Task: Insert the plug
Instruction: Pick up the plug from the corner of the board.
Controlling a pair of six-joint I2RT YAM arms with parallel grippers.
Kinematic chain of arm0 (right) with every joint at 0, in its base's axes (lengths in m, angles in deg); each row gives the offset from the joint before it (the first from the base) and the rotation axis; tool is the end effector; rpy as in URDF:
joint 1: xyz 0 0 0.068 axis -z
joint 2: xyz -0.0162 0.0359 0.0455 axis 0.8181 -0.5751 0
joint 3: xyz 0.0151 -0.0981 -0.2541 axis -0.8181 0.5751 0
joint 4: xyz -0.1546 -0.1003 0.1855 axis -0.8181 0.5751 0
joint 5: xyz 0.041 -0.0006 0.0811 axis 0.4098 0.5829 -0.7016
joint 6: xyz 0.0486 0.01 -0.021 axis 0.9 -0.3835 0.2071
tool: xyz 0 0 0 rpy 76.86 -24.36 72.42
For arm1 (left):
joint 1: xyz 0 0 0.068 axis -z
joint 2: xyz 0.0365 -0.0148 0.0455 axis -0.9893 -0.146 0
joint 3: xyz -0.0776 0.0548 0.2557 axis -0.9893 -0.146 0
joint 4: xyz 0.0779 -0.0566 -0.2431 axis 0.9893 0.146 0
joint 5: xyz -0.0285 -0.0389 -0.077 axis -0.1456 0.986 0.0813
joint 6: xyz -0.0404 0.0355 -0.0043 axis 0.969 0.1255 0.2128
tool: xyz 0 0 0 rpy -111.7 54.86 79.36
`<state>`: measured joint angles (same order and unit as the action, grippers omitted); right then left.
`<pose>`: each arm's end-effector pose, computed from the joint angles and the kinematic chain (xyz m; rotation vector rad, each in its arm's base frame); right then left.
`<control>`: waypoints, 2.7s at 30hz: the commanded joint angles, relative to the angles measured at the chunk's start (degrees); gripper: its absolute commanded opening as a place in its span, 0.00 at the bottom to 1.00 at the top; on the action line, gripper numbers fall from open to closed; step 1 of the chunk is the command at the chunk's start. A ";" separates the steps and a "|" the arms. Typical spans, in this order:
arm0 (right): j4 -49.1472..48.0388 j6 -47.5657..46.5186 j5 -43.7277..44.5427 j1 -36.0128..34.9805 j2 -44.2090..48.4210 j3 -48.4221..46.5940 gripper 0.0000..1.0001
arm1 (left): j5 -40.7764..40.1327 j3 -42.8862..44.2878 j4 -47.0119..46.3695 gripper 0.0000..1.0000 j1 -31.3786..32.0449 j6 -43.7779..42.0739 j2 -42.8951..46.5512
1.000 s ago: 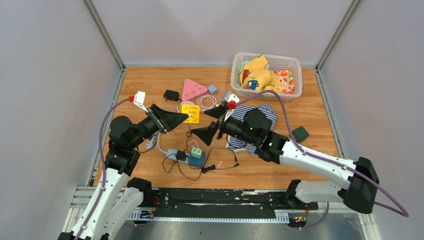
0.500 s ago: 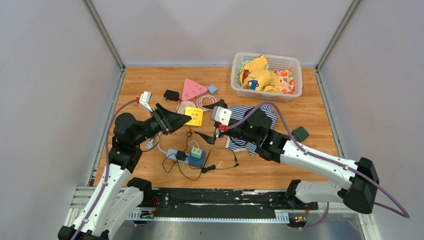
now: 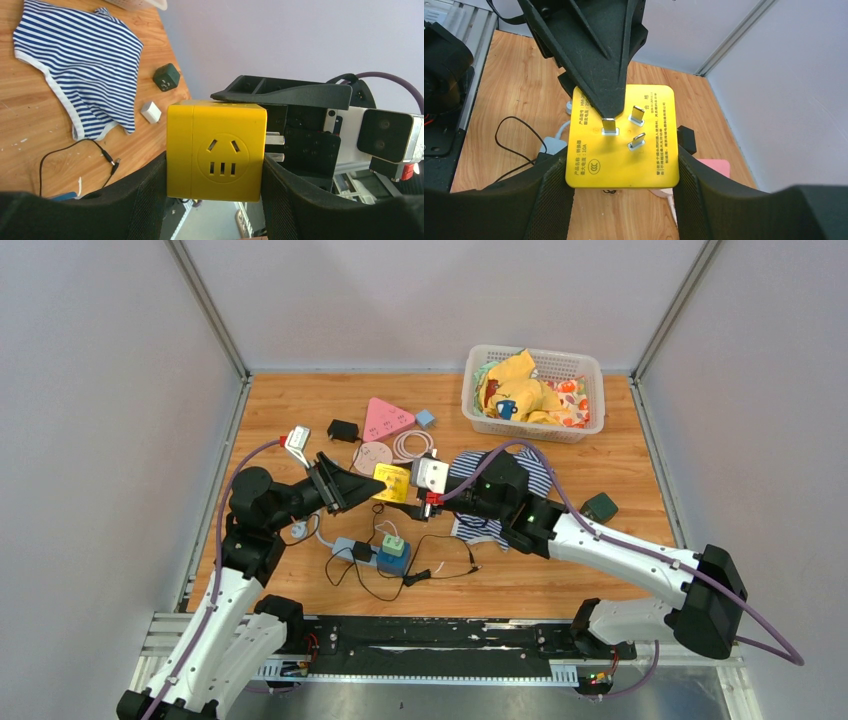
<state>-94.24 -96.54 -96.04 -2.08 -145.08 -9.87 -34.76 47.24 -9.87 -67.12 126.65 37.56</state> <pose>0.1473 0.2522 0.3599 -1.2447 0.9127 0.7328 0.1493 -0.0635 0.3212 -0.1230 1.8360 -1.6130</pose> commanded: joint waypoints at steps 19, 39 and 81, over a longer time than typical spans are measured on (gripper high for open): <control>22.47 28.31 -25.19 11.13 2.01 -3.65 0.00 | 8.42 0.11 -1.52 0.83 0.64 -29.85 -0.31; 38.23 35.83 -38.52 12.39 -8.13 -15.15 0.00 | 21.91 2.57 -1.52 0.85 4.77 -37.00 -4.25; 19.90 31.51 1.75 11.58 8.57 -4.88 0.88 | -4.60 7.25 -1.69 0.00 6.88 -3.61 -4.32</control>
<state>-67.53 -62.83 -103.50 9.31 -137.93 -16.21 -36.66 51.54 -10.51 -60.24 116.94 31.97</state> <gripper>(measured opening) 0.840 0.606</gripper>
